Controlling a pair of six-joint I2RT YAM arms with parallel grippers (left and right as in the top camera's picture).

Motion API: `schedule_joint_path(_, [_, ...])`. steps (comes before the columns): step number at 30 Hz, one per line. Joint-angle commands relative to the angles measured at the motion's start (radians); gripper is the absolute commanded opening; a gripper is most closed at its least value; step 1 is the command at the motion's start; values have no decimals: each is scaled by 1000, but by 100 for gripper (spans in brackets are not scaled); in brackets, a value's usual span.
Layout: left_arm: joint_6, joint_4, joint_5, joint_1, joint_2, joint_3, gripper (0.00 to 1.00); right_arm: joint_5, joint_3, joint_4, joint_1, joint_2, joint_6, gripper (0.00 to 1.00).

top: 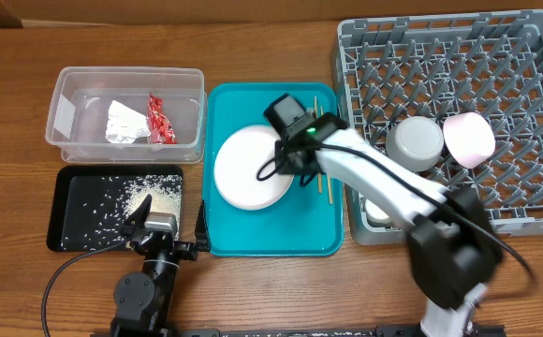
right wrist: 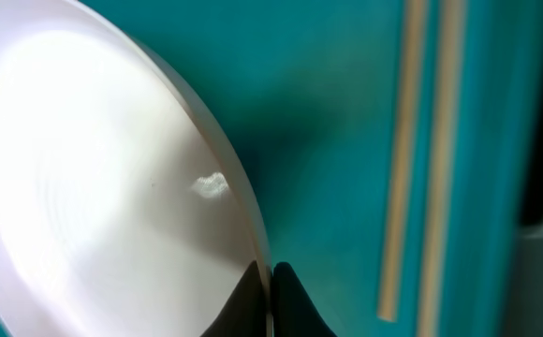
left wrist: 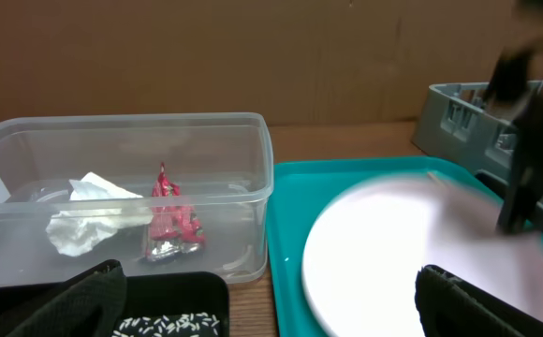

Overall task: Sort waste into correct bins and load items into the dishwasher
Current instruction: 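Lift the large plate and carry it to the back of the rack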

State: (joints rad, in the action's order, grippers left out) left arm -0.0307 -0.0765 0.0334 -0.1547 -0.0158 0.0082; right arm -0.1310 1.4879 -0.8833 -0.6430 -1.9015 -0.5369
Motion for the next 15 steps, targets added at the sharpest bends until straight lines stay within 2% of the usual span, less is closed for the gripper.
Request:
schedule_joint_path(1, [-18,2,-5,8,5,-3,100,-235,45,-2,11,219,71,4])
schedule_joint_path(5, [-18,2,-4,8,5,-3,100,-592,45,-13,45,329,71,4])
schedule_joint_path(10, [-18,2,-5,8,5,-3,100,-1001,43,-6,138,333,71,4])
schedule_joint_path(15, [-18,2,-4,8,5,-3,100,-1048,43,53,238,299,100,4])
